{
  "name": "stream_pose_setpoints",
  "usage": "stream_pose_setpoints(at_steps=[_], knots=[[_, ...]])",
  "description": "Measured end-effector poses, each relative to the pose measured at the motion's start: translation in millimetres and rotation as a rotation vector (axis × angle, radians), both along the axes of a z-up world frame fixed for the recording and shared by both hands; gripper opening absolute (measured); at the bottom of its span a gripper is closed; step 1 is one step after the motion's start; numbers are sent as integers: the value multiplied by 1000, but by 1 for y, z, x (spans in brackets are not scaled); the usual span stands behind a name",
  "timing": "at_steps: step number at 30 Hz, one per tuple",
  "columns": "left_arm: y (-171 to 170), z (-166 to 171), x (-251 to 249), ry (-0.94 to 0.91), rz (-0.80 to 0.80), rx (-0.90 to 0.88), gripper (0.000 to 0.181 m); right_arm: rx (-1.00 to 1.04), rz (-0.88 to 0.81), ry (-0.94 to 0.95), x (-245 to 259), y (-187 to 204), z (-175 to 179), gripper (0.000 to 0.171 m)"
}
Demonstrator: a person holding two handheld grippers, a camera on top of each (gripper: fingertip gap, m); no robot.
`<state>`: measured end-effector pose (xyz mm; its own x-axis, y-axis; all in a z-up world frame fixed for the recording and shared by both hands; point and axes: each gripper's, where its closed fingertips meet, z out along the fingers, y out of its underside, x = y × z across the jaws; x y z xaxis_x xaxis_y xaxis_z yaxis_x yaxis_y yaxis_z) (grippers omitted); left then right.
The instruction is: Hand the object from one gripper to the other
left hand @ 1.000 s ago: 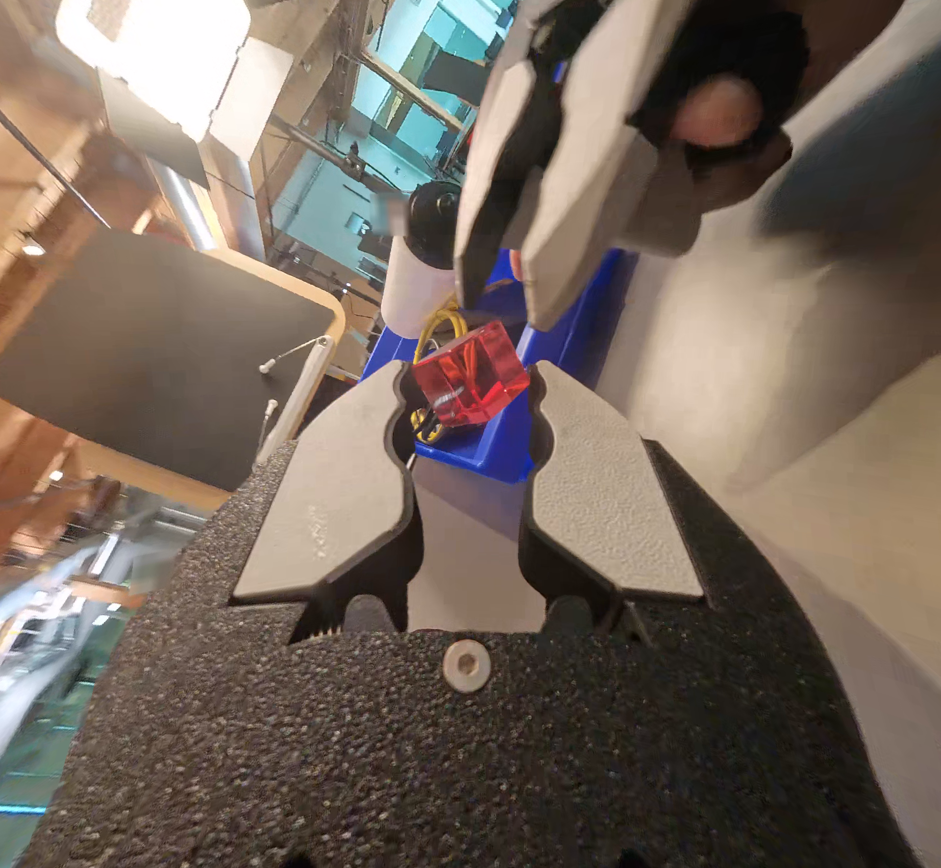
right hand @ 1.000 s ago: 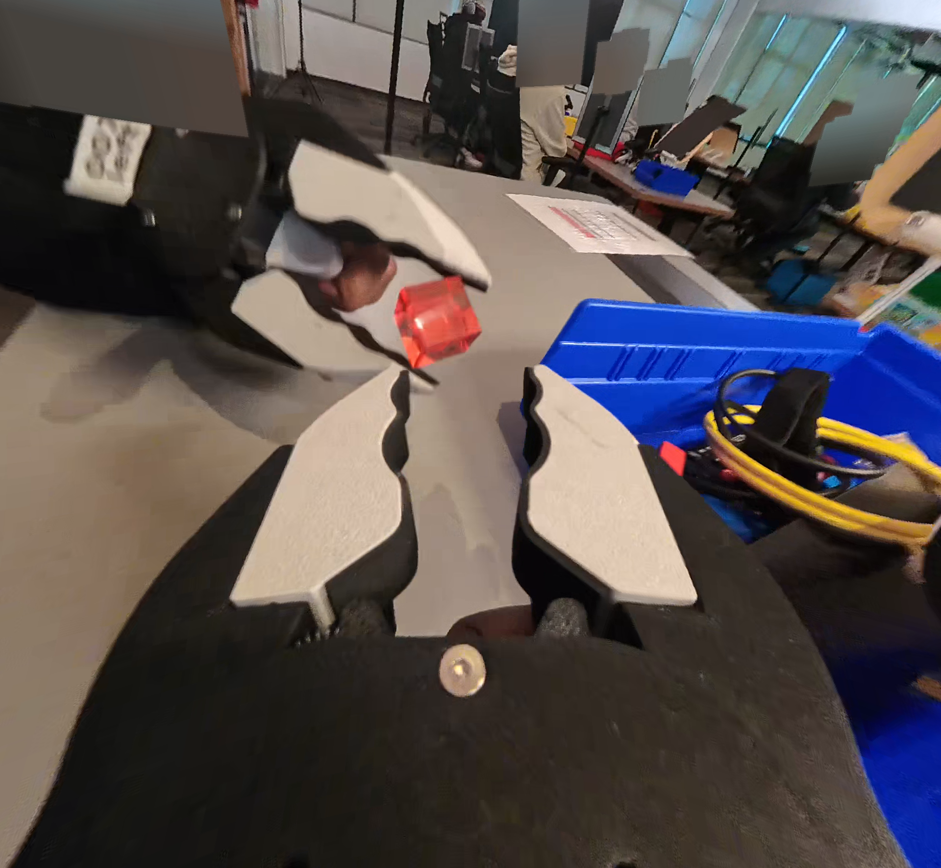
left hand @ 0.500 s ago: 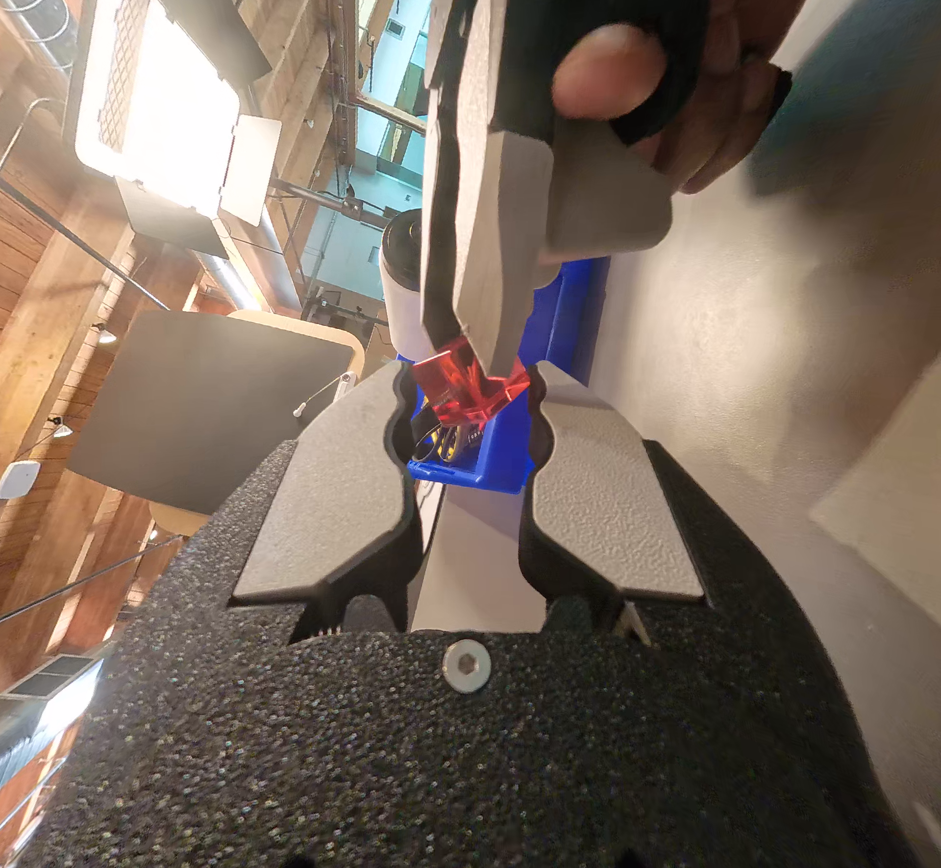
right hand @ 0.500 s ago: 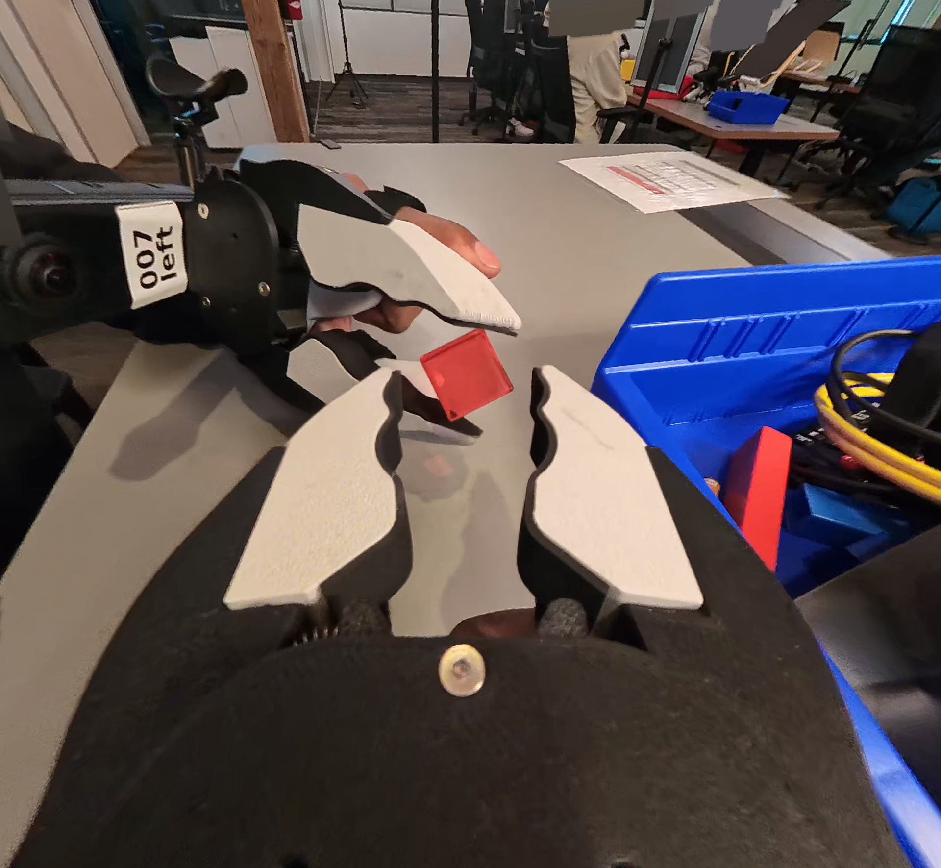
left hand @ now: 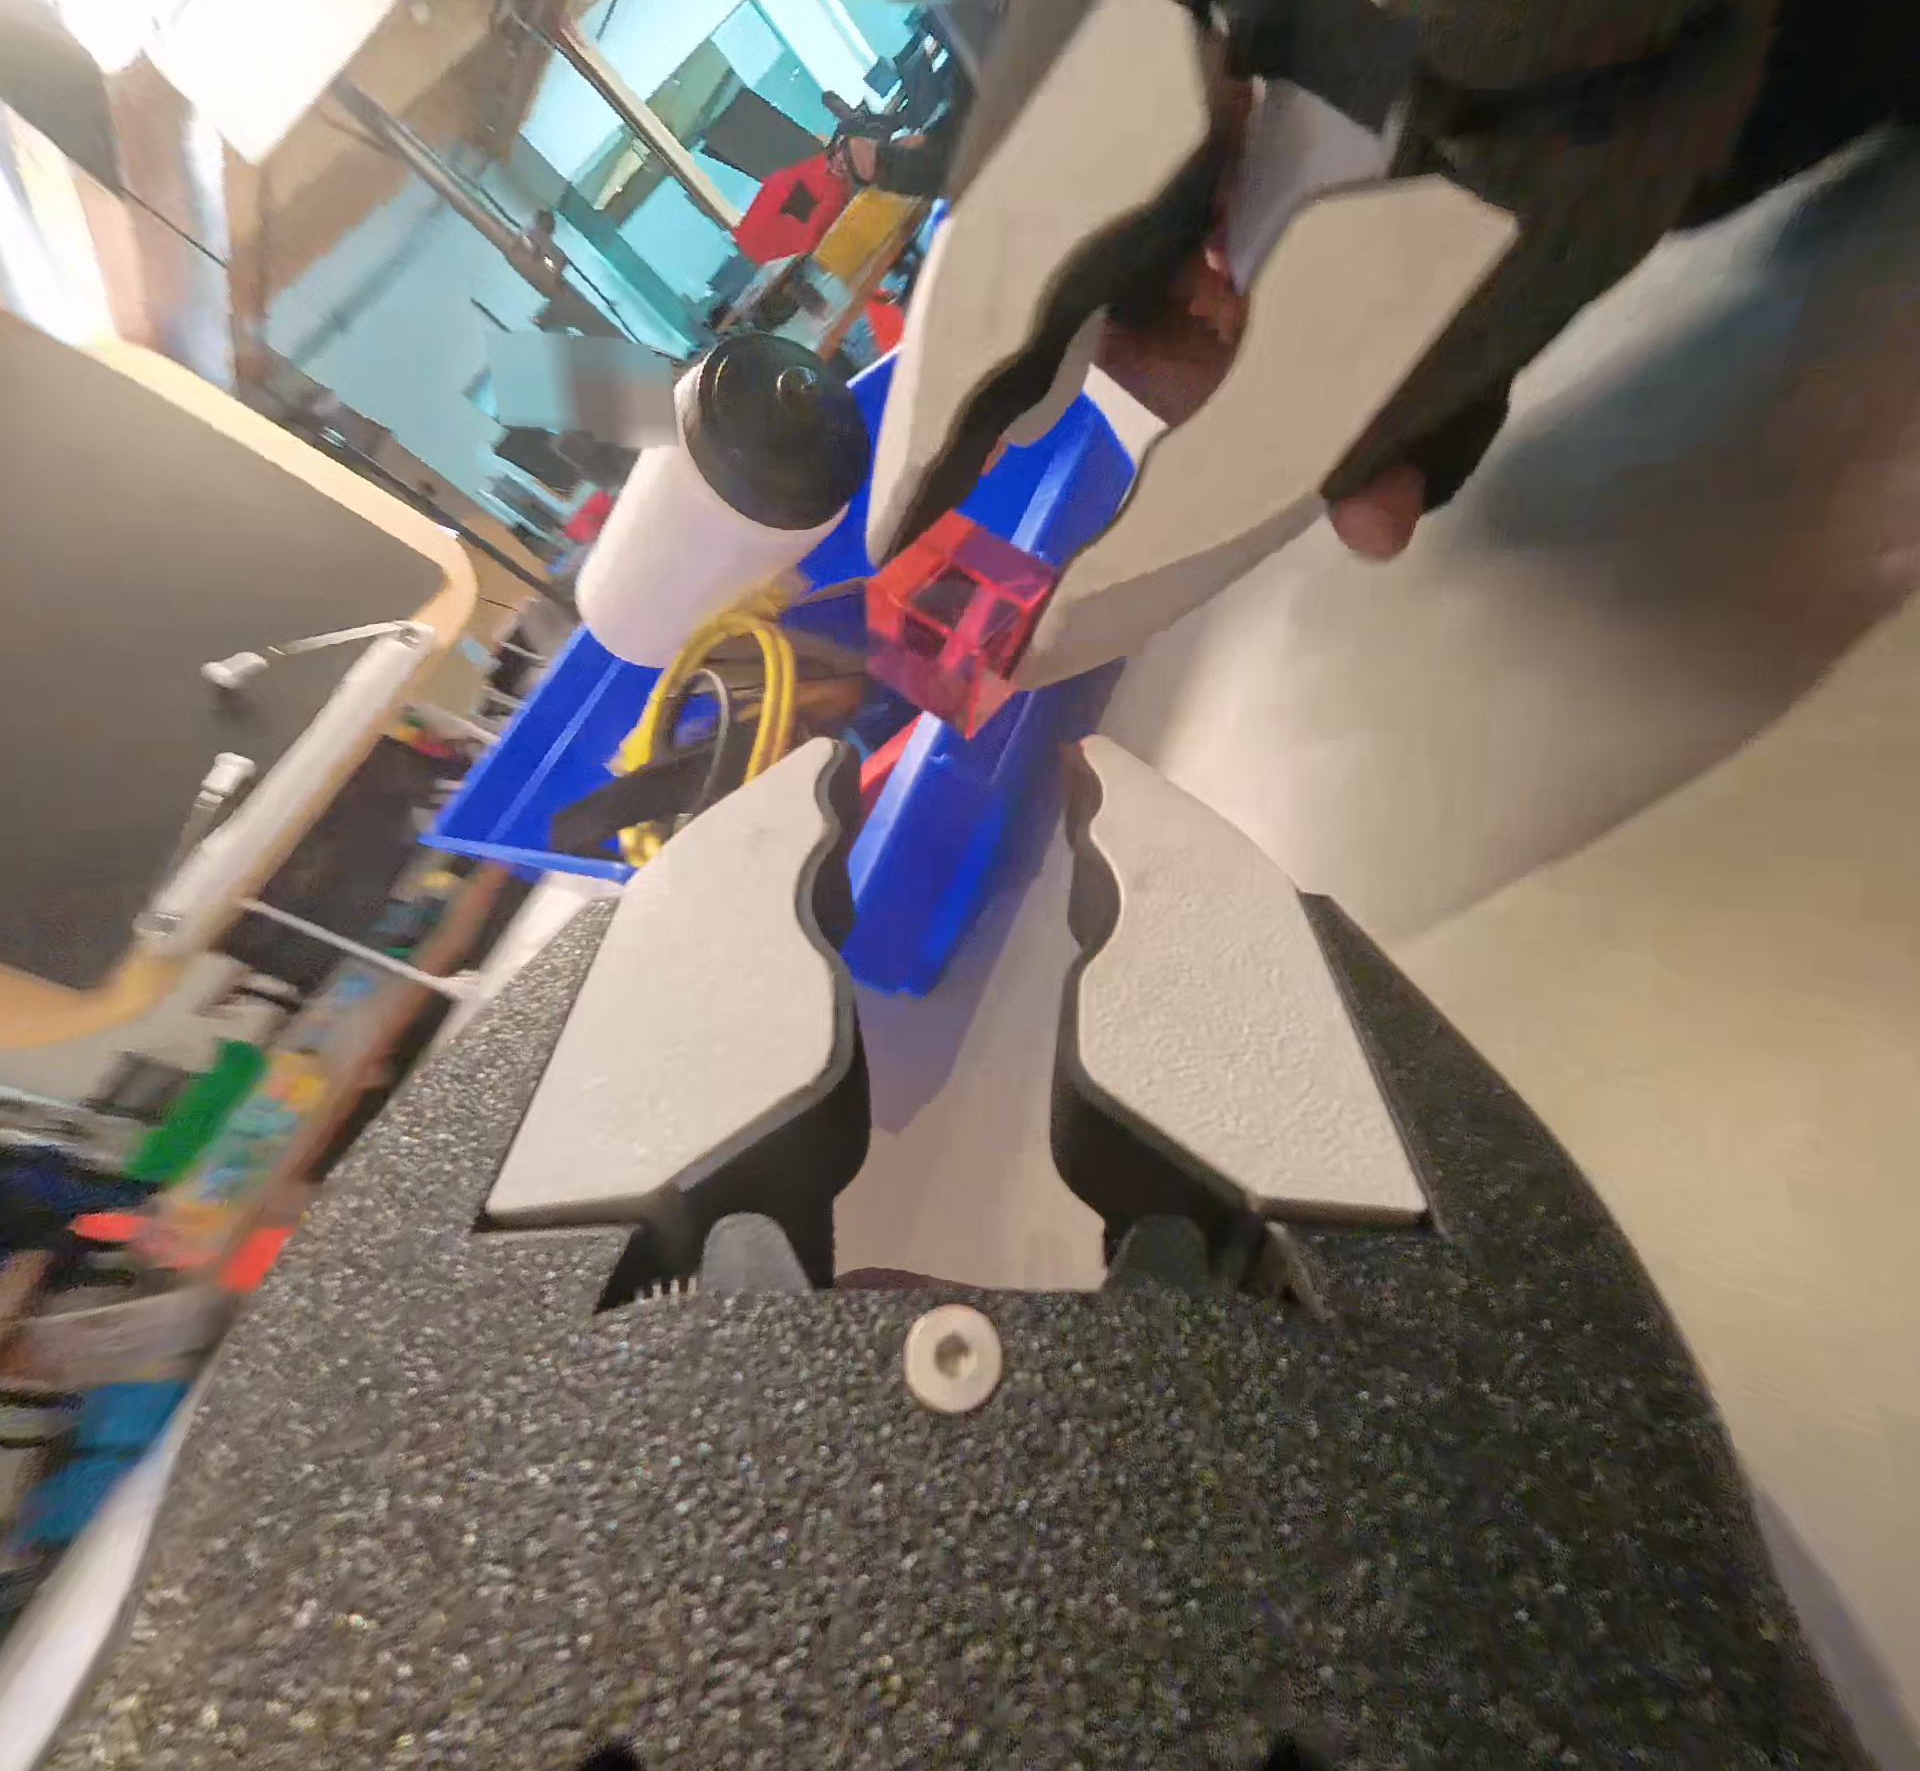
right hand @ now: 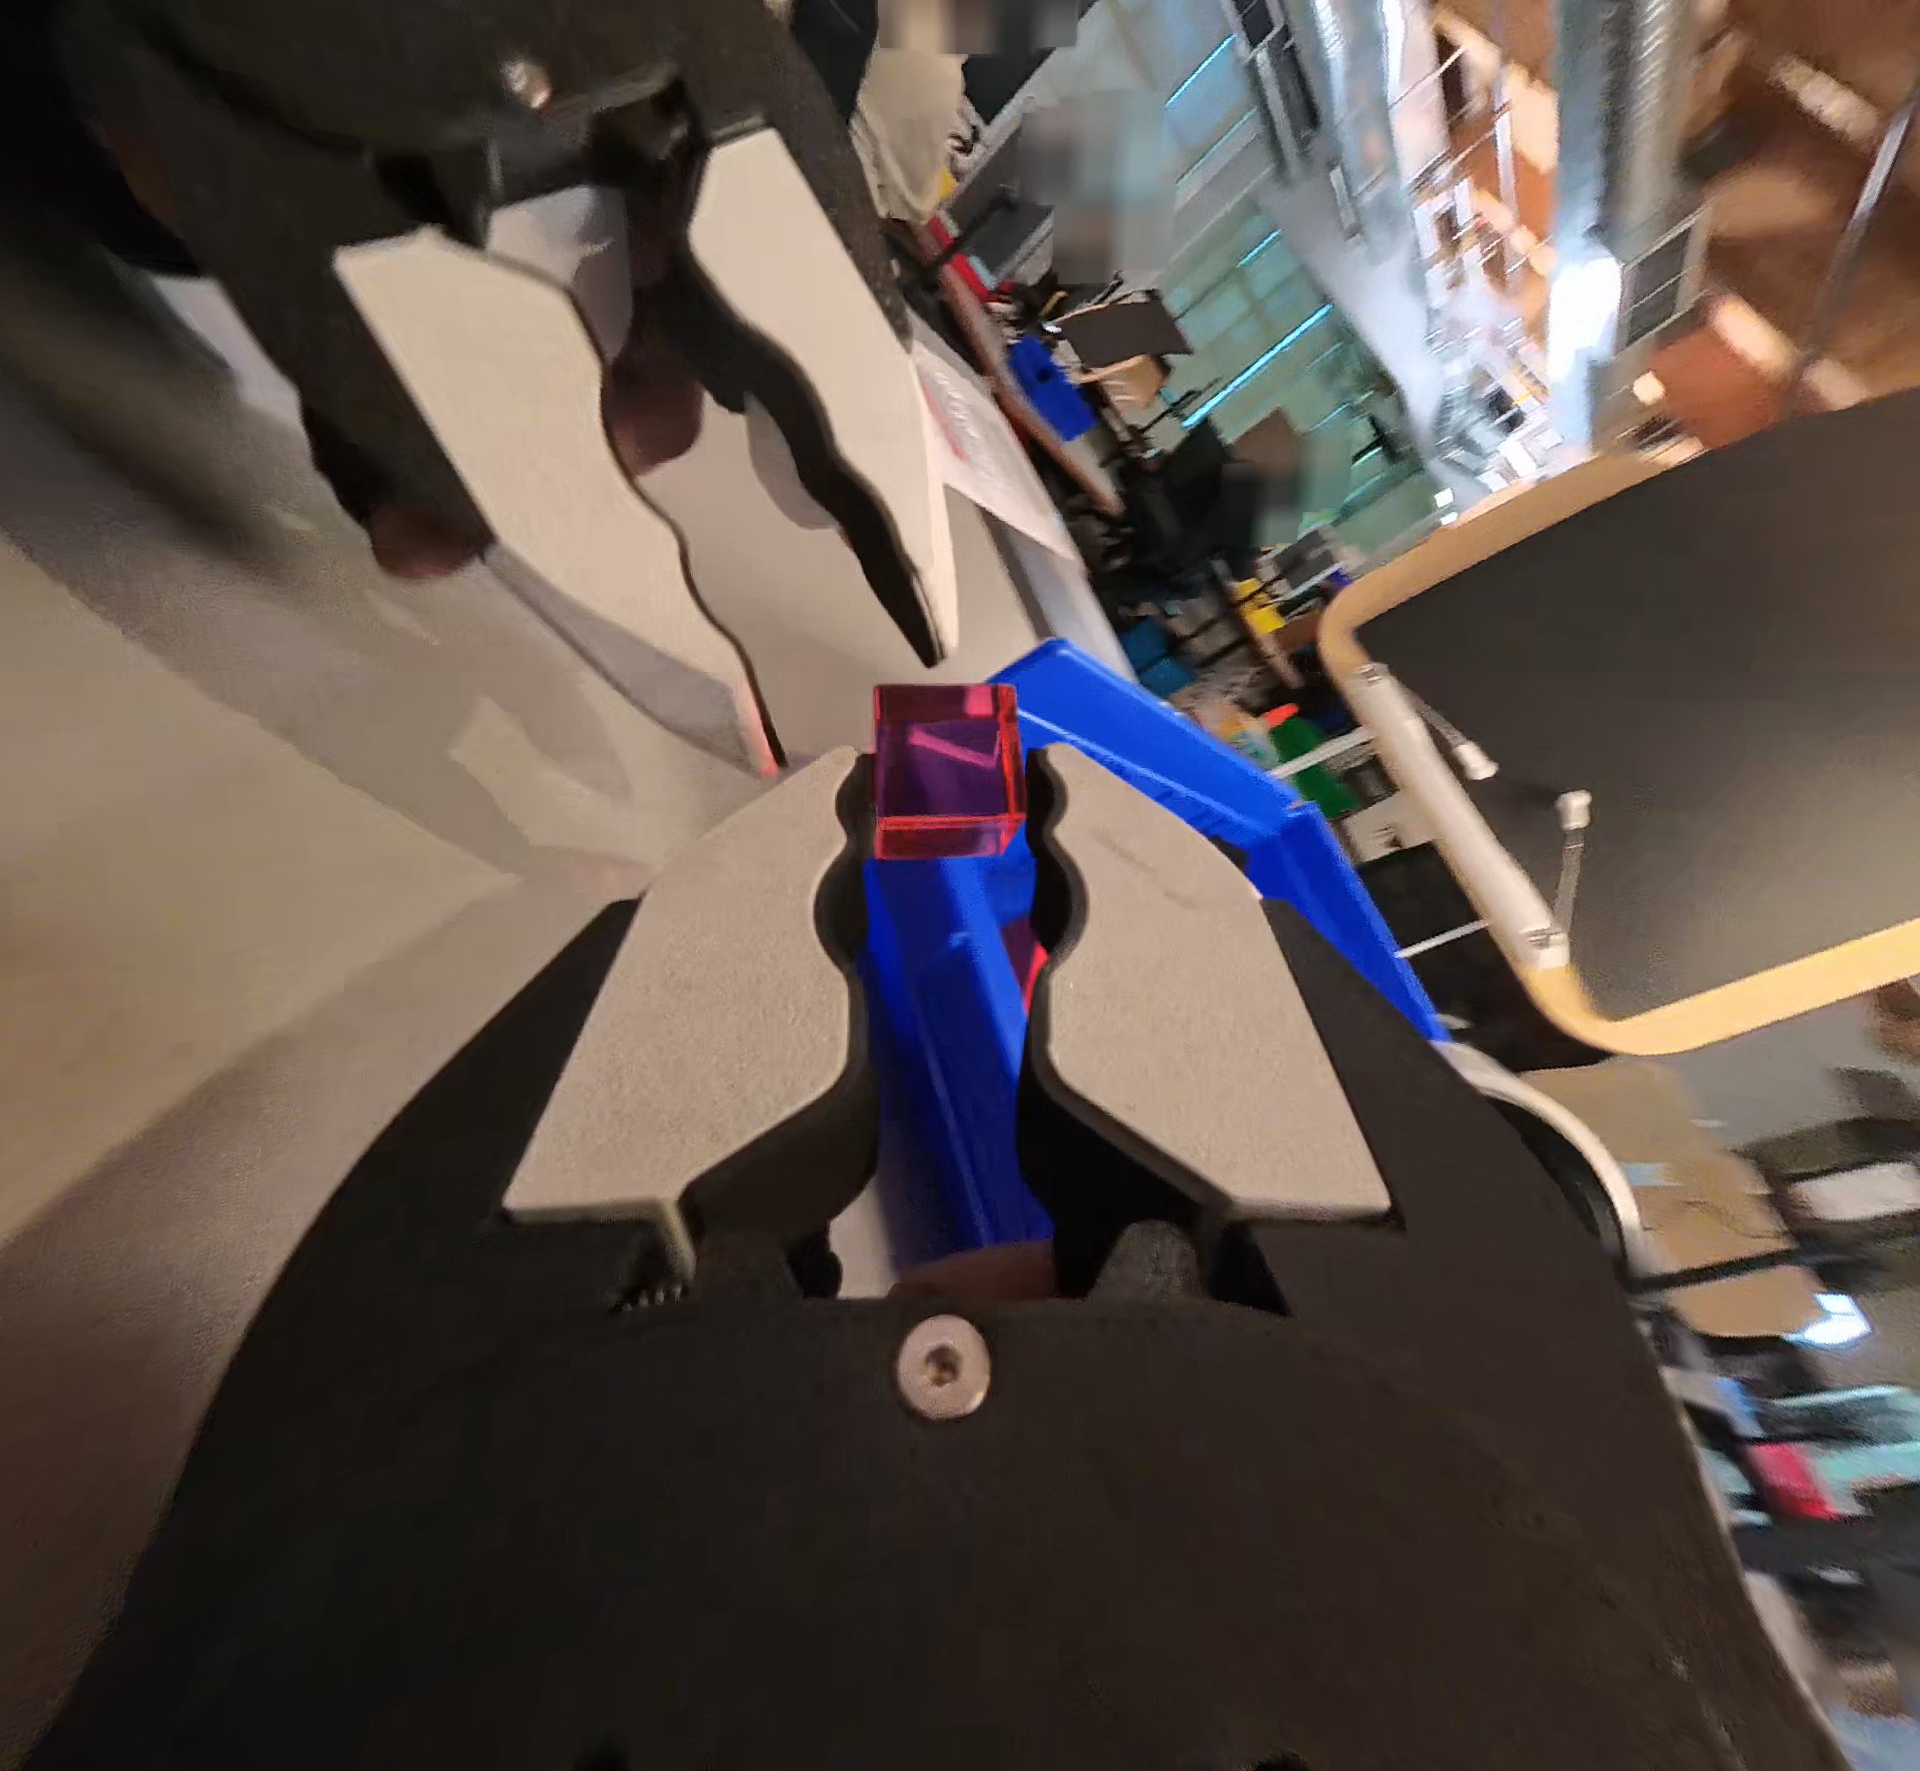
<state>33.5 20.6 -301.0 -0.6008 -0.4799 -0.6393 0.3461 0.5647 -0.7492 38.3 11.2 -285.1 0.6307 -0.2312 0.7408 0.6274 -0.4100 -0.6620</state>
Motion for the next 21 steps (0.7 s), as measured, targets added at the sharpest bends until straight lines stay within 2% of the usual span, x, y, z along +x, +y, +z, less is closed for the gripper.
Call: stream_pose_setpoints(at_steps=[4, 7, 11, 14, 18, 21], knots=[[-3, 10, -10, 328, -154, -269, 50, 16, -16, -139, -2, -4, 11, 27], [-2, 23, -13, 485, -229, -460, 49, 14, 24, -202, -12, -1, 12, 27], [-11, 20, -23, 665, -316, -539, 50, -11, 80, -272, -26, 4, 8, 27], [-17, 13, -25, 765, -316, -560, 42, -26, 96, -299, -31, 8, 4, 27], [-18, 9, -26, 734, -312, -527, 30, -20, 100, -244, -30, 9, 1, 28], [-10, 14, -18, 506, -238, -420, 29, 53, 155, -16, -29, 7, 4, 32]])
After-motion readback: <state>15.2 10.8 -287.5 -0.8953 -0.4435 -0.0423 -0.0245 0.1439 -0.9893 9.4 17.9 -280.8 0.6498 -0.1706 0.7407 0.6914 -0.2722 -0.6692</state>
